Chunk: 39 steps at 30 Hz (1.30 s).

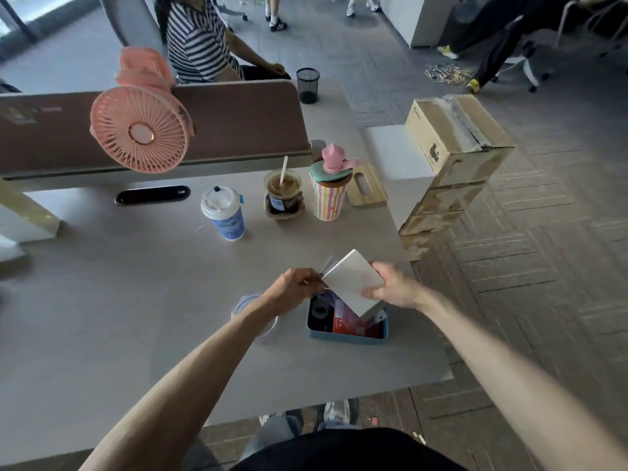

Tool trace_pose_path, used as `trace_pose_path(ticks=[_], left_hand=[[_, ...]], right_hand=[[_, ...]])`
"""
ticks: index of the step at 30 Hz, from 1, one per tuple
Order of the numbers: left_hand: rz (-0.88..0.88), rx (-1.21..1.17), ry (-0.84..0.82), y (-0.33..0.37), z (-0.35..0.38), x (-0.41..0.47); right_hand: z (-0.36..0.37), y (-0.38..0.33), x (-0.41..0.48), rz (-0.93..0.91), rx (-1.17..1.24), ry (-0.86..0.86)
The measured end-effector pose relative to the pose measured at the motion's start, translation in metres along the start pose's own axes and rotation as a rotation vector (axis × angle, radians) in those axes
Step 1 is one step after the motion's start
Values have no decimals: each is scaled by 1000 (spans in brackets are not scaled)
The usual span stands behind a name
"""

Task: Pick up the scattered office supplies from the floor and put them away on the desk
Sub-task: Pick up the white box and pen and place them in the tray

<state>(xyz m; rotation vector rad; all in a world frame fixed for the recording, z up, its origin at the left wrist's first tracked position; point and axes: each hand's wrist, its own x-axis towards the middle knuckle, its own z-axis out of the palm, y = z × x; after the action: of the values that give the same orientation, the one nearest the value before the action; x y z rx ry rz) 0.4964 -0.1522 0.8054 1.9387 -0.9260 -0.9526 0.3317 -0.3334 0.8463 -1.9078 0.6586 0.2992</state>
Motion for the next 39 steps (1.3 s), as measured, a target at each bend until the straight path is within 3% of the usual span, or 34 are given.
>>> trace_pose_path(ticks=[8,13,19,24,27,30,36,39], left_hand=[[-59,-23,15,-5,4,-1],[-24,71,-85,-2,8,3],[-93,-100,-154,10,9,6],[-120,-132,-16,7,11,7],[-91,-106,-37,1,14,5],[-1,29,-67,-1,22,0],[186,648,58,-7,31,-1],[273,811,85,-13,31,-3]], right_hand=[[-8,8,-3,66,-174,-81],[-6,4,-3,84,-222,-104],[-6,-2,1,61,-232,-123],[3,0,1,61,-241,-96],[7,-2,-1,42,-351,-90],[11,1,2,-1,-487,-87],[19,11,7,-85,-827,-105],[20,10,10,-97,-1000,-130]])
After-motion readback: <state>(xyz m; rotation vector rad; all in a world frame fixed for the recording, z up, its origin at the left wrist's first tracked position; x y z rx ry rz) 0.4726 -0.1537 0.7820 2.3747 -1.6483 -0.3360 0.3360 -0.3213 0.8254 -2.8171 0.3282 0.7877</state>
